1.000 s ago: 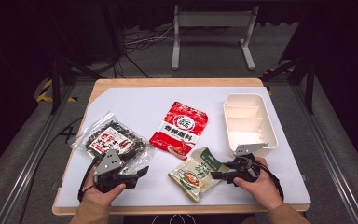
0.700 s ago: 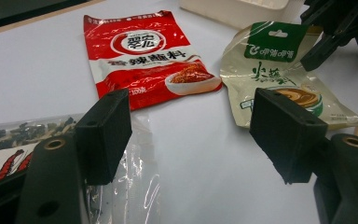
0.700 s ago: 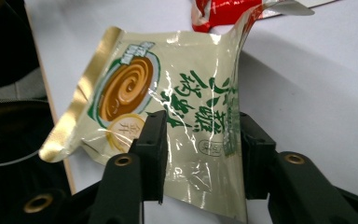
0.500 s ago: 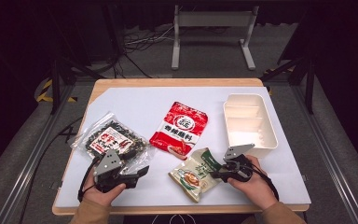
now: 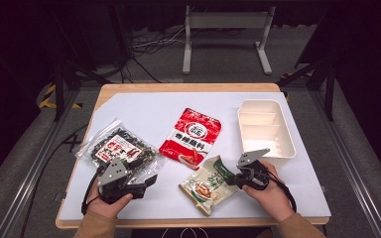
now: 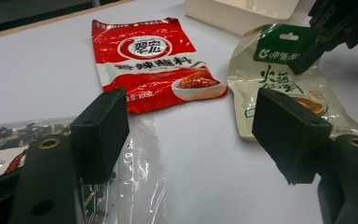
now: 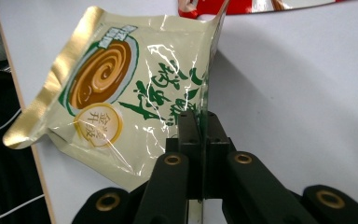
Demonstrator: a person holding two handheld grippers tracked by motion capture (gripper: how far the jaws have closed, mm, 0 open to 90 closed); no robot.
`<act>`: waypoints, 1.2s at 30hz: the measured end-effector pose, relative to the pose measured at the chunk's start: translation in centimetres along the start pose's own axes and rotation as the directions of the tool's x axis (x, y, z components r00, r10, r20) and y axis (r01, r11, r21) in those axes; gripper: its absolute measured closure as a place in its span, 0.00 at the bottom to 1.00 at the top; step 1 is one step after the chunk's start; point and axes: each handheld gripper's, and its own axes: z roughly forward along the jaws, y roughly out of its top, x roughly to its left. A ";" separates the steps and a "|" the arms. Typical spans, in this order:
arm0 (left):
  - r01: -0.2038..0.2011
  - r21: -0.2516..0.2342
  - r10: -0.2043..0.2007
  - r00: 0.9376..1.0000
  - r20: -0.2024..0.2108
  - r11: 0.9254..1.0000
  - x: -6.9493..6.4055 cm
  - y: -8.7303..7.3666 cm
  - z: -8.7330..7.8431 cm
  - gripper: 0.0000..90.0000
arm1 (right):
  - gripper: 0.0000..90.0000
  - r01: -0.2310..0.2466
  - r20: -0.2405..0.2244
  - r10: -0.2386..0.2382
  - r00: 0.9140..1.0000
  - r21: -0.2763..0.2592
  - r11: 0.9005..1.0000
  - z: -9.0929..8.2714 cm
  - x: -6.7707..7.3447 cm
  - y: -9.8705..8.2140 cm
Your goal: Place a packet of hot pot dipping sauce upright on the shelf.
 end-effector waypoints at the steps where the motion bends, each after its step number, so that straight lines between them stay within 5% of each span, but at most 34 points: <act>1: 0.003 0.000 -0.003 1.000 0.002 1.000 0.1 0.0 0.0 0.31 | 0.99 0.000 -0.001 0.000 1.000 -0.002 1.000 -0.2 0.1 0.1; 6: 0.028 -0.002 -0.028 1.000 0.013 1.000 0.3 0.0 -0.1 0.31 | 0.99 -0.008 -0.022 0.008 1.000 -0.015 1.000 -1.5 0.6 1.2; 17: 0.031 -0.005 -0.031 1.000 -0.007 1.000 0.7 -0.1 -0.3 0.28 | 1.00 0.098 0.000 -0.098 0.995 -0.020 0.995 -4.3 3.0 4.4; 22: 0.027 -0.009 -0.027 1.000 -0.012 1.000 0.7 0.0 -0.4 0.28 | 1.00 0.200 0.031 -0.200 0.979 -0.003 0.980 -5.9 4.4 6.1; 24: 0.028 -0.010 -0.028 1.000 -0.013 1.000 0.7 -0.1 -0.4 0.28 | 1.00 0.209 0.038 -0.209 0.977 0.000 0.978 -6.1 4.5 6.3; 29: 0.023 -0.004 -0.024 1.000 -0.021 1.000 0.8 -0.2 -0.5 0.28 | 1.00 0.276 0.092 -0.277 0.956 0.023 0.961 -7.2 5.2 7.0; 36: 0.040 -0.008 -0.040 0.999 -0.031 0.999 1.2 -0.2 -0.7 0.28 | 1.00 0.305 0.125 -0.308 0.943 0.043 0.951 -8.5 4.8 7.8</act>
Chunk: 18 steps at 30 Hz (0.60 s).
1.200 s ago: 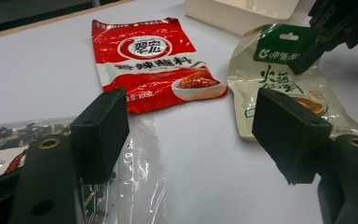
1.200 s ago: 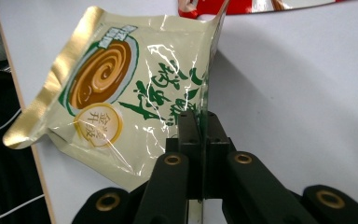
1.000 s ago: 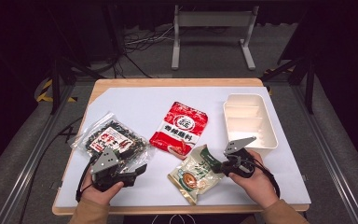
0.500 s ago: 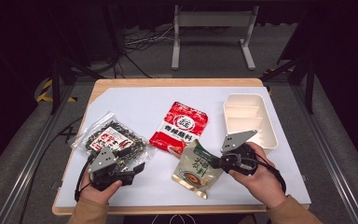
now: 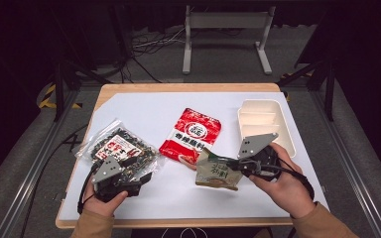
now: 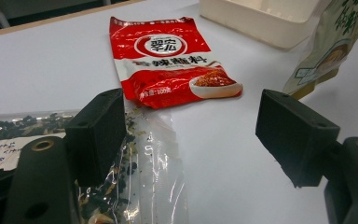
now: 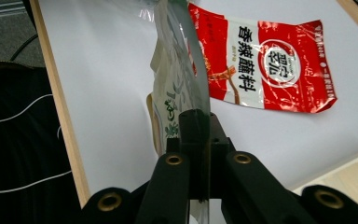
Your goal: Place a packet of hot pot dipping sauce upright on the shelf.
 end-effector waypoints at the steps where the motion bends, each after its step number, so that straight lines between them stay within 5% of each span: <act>1: 0.000 -0.001 0.000 1.000 -0.001 1.000 0.0 0.0 0.0 0.28 | 1.00 0.005 0.002 -0.005 1.000 -0.003 1.000 -0.3 -0.2 0.2; 18: -0.004 0.012 0.004 1.000 -0.016 1.000 0.3 -0.2 0.0 0.27 | 1.00 0.042 0.035 -0.042 0.999 -0.004 0.999 -3.3 -2.6 2.0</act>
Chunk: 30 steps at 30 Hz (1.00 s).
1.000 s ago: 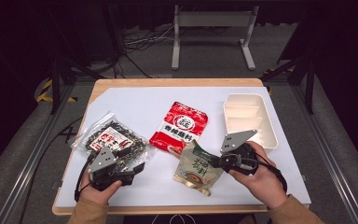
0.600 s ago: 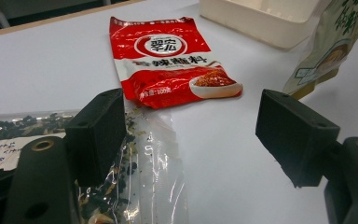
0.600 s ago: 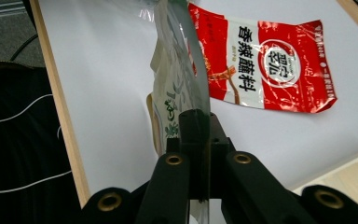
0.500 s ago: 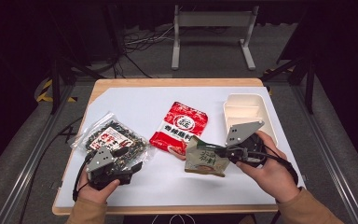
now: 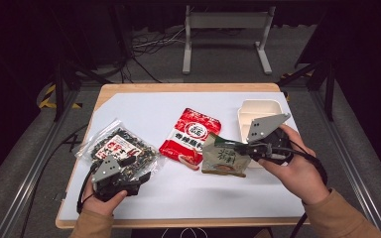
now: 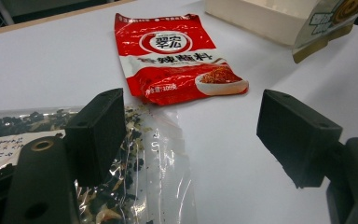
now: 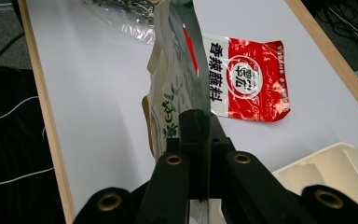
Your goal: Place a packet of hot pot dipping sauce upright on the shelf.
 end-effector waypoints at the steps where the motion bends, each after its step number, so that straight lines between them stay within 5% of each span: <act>1: 0.001 0.001 -0.001 1.000 -0.002 1.000 0.0 0.0 0.0 0.27 | 1.00 -0.003 0.004 0.003 1.000 0.001 1.000 -0.1 -0.1 0.1; 16: 0.005 -0.028 -0.005 1.000 0.004 1.000 0.2 -0.2 0.0 0.24 | 1.00 0.019 0.043 -0.018 0.999 -0.017 1.000 -1.7 -2.7 0.6; 30: -0.005 -0.005 0.005 1.000 0.002 1.000 0.5 -0.1 0.7 0.24 | 1.00 0.002 0.090 0.001 0.996 -0.041 0.999 -3.5 -6.1 0.2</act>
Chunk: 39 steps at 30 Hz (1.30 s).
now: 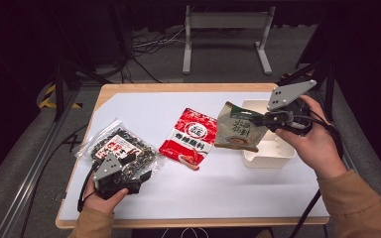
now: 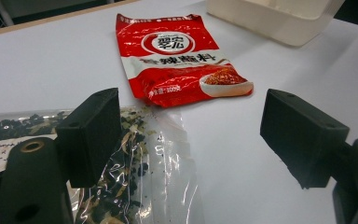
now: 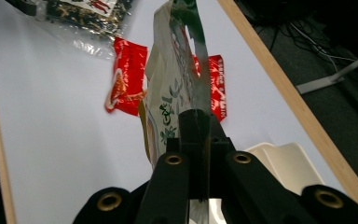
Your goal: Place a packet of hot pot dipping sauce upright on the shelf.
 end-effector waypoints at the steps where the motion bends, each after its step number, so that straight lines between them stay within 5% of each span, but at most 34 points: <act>1: 0.000 0.000 0.000 1.000 0.001 1.000 0.0 0.0 0.0 0.24 | 1.00 0.003 0.011 -0.003 1.000 0.002 1.000 -0.1 -0.4 -0.1; 13: 0.002 0.002 -0.002 1.000 0.001 1.000 0.0 0.0 -0.1 0.24 | 1.00 0.038 0.080 -0.039 0.996 0.015 0.999 -0.8 -3.9 -0.9; 39: 0.004 0.006 -0.004 1.000 -0.023 1.000 0.0 -0.6 -1.1 0.24 | 1.00 0.086 0.148 -0.084 0.985 -0.004 0.996 0.3 -10.7 -1.9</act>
